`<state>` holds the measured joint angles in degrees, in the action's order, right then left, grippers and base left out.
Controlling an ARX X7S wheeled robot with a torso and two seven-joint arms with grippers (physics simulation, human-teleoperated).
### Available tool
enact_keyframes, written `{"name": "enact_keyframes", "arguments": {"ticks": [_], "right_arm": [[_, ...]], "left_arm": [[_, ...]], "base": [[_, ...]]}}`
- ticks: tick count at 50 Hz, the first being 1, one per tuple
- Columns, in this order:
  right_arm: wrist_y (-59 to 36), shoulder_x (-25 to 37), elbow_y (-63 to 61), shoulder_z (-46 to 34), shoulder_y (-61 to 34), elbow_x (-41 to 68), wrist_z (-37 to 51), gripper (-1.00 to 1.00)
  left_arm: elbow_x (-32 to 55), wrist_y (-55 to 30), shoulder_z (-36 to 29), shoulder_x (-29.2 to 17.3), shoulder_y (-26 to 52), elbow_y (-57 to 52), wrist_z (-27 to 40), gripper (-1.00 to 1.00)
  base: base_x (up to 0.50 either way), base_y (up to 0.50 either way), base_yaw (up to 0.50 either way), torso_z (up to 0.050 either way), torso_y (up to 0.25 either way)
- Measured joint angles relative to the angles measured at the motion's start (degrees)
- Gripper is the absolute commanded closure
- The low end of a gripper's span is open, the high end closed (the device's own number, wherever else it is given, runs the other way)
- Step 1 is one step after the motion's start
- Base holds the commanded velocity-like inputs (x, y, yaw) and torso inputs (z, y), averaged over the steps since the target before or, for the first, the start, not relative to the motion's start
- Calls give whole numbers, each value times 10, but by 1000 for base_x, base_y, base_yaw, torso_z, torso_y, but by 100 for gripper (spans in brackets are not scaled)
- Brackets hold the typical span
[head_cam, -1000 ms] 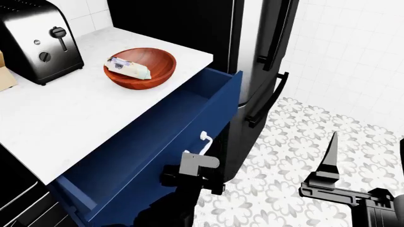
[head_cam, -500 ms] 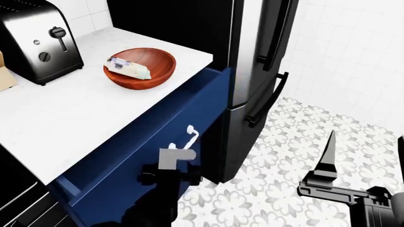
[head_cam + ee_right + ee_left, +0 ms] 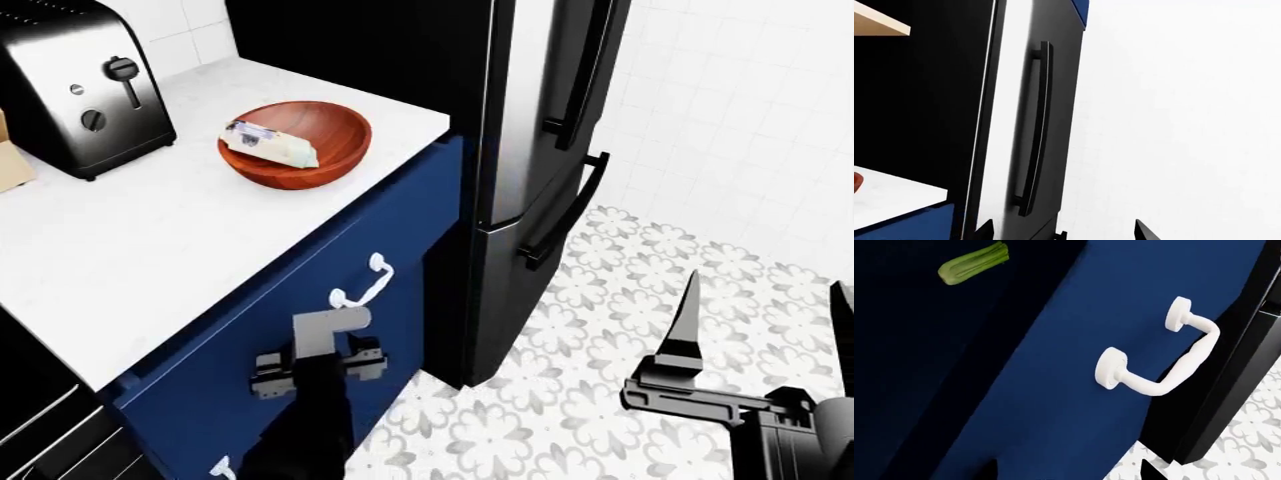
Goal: Place the bar in the bowl and close the drawer.
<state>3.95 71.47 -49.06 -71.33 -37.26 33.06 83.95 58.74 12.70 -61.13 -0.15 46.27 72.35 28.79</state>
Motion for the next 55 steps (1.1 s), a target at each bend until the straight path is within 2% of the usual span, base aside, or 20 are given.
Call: {"name": "enact_keyframes", "arguments": {"ticks": [6,11,16,22,29,37,55], "right_arm": [[-4,-7,3,2,-1,2,-4,-100],[-9,-15,6,4,-4,4,-10,-100],[-14,-21,7,6,-6,6,-14,-100],[-24,-26,3,9,-10,10,-17,-100],[-42,-29,-6,15,-20,20,-19,-100],[-61,-30,-17,20,-30,31,-21,-100],[-84,-32,-29,25,-35,39,-21,-100]], "left_arm": [[-201,-27,219,2,-13,1,-22,-100],[-331,-36,363,0,-22,3,-35,-100],[-421,-38,468,-7,-31,6,-44,-100],[-492,-37,547,-21,-42,11,-47,-100],[-541,-33,593,-38,-56,15,-40,-100],[-567,-25,607,-52,-72,17,-27,-100],[-572,-13,551,-63,-90,24,18,-100]], "base": [[0,0,0,0,0],[0,0,0,0,0],[0,0,0,0,0],[0,0,0,0,0],[0,0,0,0,0],[0,0,0,0,0],[0,0,0,0,0]]}}
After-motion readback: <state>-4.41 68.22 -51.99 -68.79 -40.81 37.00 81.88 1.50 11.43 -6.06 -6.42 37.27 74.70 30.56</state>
